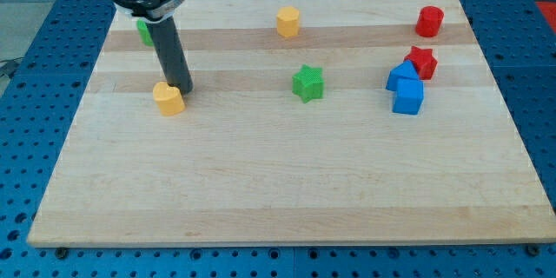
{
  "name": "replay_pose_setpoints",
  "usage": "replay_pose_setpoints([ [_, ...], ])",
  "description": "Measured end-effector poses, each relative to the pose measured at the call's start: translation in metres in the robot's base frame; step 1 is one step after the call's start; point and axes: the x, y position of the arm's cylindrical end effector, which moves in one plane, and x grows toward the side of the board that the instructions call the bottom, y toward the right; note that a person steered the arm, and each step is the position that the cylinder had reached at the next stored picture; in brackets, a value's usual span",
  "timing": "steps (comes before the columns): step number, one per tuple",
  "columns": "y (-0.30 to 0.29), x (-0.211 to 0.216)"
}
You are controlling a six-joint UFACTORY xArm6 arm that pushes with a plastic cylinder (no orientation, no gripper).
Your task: Place the yellow heart at the center left of the board
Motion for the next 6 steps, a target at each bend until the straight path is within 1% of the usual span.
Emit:
replay_pose_setpoints([
  [1, -0.013, 0.001],
  [2, 0.030, 0.001],
  [3, 0.038, 0.002],
  [4, 0.022, 0.035],
  [6, -0.010, 0.040],
])
